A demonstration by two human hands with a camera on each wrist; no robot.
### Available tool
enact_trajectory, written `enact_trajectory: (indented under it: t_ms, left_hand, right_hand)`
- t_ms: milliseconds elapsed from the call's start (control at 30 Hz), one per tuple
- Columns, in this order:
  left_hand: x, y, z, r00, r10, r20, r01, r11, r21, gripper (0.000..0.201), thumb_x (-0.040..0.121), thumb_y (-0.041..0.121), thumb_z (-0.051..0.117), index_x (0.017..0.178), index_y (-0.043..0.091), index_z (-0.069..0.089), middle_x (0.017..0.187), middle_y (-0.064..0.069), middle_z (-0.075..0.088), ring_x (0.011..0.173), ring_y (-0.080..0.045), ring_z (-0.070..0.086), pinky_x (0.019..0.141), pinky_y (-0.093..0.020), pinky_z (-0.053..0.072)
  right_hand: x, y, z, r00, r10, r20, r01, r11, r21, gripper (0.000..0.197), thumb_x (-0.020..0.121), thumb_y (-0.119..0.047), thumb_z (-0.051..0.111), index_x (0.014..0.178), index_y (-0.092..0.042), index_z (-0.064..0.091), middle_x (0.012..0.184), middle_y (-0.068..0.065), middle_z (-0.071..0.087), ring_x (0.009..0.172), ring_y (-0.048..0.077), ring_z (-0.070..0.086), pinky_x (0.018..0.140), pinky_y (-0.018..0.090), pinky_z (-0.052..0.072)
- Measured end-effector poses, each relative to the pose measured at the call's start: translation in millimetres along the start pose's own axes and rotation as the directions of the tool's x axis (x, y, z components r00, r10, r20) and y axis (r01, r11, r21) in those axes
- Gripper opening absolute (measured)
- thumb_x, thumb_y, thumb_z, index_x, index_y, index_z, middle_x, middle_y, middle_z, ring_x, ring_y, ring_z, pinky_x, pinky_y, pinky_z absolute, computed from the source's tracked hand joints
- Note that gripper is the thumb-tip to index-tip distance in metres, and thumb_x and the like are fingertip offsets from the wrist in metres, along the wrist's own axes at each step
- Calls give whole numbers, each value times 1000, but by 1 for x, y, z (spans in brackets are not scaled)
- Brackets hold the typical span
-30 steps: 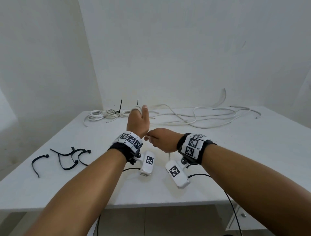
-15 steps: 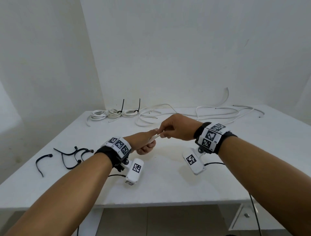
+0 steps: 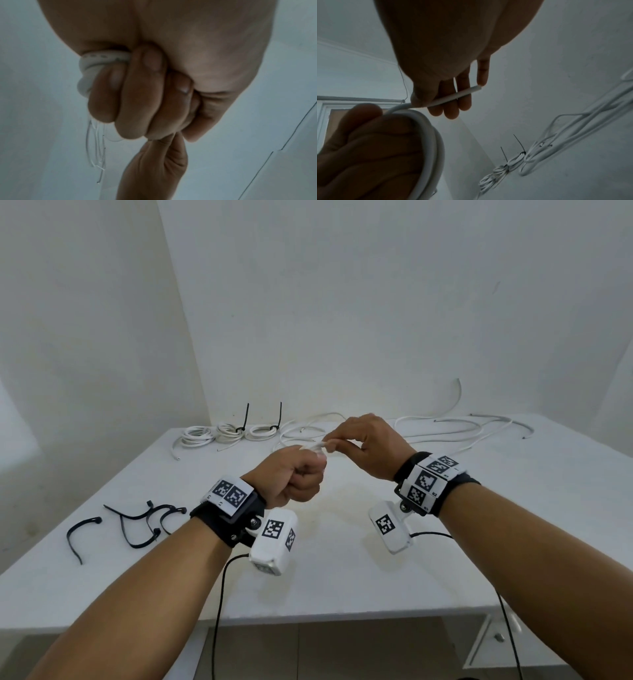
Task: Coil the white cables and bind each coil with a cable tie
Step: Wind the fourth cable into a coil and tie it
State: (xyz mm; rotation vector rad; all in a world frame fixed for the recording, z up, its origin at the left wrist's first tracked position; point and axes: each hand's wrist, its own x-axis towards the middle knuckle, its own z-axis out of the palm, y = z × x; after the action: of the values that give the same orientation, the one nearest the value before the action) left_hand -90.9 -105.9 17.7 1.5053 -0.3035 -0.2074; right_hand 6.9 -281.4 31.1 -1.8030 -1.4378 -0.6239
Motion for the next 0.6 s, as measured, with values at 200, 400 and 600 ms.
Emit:
enact_trajectory:
  t_ms: [200, 400, 600]
  left_hand:
    - [3, 13, 9, 996, 90, 6, -88, 980, -176, 38, 75, 25, 52, 56, 21, 19, 42, 5, 12, 36, -11, 7, 41, -20, 6]
    - [5, 16, 7, 989, 131, 73, -106, 955, -278, 56, 70, 29, 75, 54, 22, 21, 39, 5, 12, 32, -13, 8, 41, -22, 6]
    - [14, 18, 18, 979, 159, -127, -171, 981, -91, 47, 92, 34, 43, 49, 22, 29, 36, 7, 23, 30, -13, 34, 41, -21, 25]
  right_hand:
    - [-8, -18, 19, 955, 297, -4, -283, 913, 294, 35, 102, -27, 51, 68, -29, 60, 62, -7, 56, 62, 11, 51, 68, 31, 43]
    - [-13, -22, 28, 937, 337, 87, -326, 763, 557, 28, 102, -23, 49, 118, -11, 69, 91, 12, 69, 87, 21, 62, 87, 42, 56]
    - [-13, -21, 23, 917, 391, -77, -324, 844, 427, 23, 100, -13, 54, 90, -10, 74, 60, -9, 59, 58, 7, 52, 63, 24, 47]
